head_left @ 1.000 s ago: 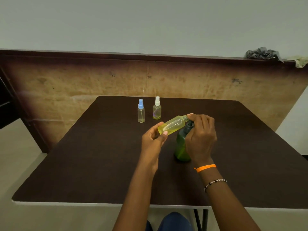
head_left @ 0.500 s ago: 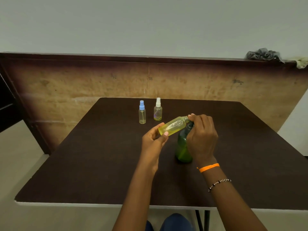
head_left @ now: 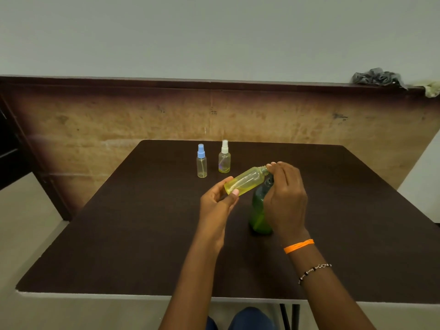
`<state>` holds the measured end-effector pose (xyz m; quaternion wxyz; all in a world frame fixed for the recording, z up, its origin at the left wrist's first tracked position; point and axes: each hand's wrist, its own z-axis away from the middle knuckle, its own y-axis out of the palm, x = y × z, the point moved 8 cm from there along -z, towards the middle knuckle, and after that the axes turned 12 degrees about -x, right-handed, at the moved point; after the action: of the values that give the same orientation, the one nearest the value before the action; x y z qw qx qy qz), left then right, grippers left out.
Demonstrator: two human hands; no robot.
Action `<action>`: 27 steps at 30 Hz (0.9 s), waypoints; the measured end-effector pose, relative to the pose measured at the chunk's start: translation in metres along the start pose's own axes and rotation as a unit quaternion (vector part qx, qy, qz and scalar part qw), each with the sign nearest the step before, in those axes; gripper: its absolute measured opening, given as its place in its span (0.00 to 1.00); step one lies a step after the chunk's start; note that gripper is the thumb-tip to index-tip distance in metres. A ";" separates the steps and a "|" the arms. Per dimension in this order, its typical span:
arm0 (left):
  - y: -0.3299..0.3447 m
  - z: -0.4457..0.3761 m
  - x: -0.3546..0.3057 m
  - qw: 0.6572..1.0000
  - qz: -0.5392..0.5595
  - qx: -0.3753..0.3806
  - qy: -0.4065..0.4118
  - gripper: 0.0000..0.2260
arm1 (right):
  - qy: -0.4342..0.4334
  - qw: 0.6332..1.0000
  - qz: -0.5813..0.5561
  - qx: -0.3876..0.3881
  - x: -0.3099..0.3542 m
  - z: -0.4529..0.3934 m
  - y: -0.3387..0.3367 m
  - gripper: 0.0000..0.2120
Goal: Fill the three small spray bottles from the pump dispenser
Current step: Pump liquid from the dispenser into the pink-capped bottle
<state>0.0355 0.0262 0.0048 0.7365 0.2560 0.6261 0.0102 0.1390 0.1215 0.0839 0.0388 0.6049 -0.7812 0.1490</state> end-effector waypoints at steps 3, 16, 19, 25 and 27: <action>-0.001 0.000 0.005 1.000 0.003 -0.007 -0.010 0.16 | 0.018 0.999 -0.022 -0.017 -0.003 0.007 0.001 0.14; 0.000 0.000 0.003 1.000 0.016 0.001 -0.002 0.16 | 0.029 0.999 -0.040 0.002 0.000 -0.003 -0.002 0.16; -0.002 0.000 0.005 1.000 0.014 0.001 -0.002 0.15 | 0.031 0.998 -0.060 -0.008 -0.003 -0.001 0.003 0.15; -0.002 0.001 0.001 1.000 0.011 0.002 -0.002 0.16 | 0.021 0.998 -0.051 0.027 -0.002 -0.008 0.002 0.15; -0.001 0.002 -0.001 1.000 0.010 0.006 0.001 0.17 | 0.019 0.998 -0.038 0.043 -0.001 -0.014 0.002 0.15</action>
<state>0.0364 0.0242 0.0051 0.7343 0.2669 0.6239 0.0142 0.1361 0.1272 0.0967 0.0330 0.6324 -0.7498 0.1920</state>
